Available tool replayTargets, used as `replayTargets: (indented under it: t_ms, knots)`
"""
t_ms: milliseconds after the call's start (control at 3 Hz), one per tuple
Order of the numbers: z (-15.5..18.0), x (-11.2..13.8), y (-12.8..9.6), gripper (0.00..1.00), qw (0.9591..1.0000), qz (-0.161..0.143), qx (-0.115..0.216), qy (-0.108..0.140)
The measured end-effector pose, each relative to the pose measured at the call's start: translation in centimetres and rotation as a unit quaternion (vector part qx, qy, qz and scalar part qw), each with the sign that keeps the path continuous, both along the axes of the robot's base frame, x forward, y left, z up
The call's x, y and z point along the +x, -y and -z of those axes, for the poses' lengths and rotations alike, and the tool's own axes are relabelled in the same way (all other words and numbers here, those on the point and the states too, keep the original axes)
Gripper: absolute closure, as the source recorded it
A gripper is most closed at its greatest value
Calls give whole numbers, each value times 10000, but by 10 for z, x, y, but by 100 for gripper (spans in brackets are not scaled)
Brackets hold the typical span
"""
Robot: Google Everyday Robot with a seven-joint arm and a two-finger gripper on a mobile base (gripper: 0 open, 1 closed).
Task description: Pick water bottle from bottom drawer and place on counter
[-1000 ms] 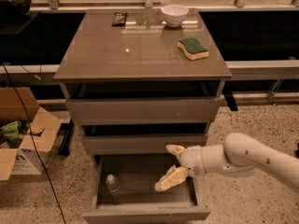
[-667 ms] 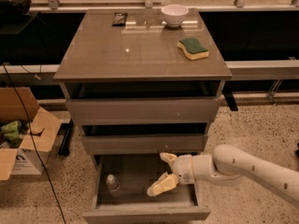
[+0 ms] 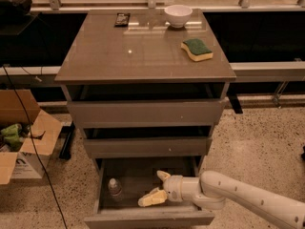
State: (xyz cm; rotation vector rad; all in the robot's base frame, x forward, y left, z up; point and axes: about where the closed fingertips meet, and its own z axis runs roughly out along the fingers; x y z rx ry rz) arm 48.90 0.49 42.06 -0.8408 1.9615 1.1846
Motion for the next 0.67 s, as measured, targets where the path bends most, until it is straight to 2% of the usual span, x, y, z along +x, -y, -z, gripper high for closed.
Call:
replayTargets:
  t_ms: [333, 667]
  knots:
    - [50, 10, -14, 0, 9996, 221, 73, -128]
    - [53, 10, -16, 0, 9997, 214, 61, -130]
